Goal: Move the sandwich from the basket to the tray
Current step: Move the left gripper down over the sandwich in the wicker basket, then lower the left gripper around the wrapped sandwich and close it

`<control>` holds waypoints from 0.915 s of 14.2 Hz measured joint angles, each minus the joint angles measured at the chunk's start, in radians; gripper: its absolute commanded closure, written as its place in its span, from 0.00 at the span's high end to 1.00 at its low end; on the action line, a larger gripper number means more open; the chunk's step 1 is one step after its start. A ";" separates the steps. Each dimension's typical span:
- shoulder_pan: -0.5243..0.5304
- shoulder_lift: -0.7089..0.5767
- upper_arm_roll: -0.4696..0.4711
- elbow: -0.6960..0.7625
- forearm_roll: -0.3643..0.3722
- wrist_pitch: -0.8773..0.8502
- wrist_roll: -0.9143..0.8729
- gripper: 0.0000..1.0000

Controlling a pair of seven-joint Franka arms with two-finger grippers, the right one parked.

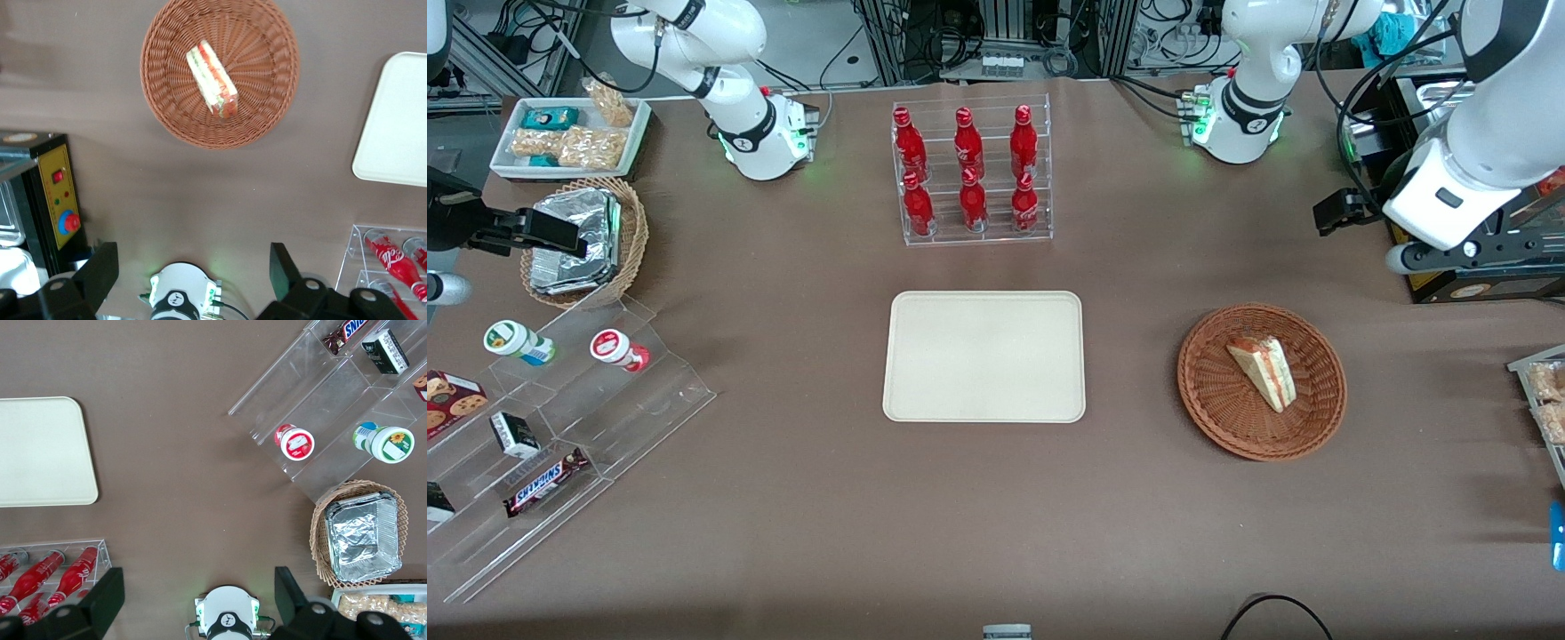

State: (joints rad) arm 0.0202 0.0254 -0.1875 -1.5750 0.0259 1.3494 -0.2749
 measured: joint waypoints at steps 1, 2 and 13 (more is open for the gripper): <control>0.000 0.016 0.002 -0.010 0.000 0.004 -0.012 1.00; 0.001 0.037 0.003 -0.023 0.000 0.020 -0.017 1.00; 0.032 0.173 0.008 -0.454 -0.002 0.724 -0.030 1.00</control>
State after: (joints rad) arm 0.0525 0.1982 -0.1795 -2.0289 0.0240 2.0733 -0.3045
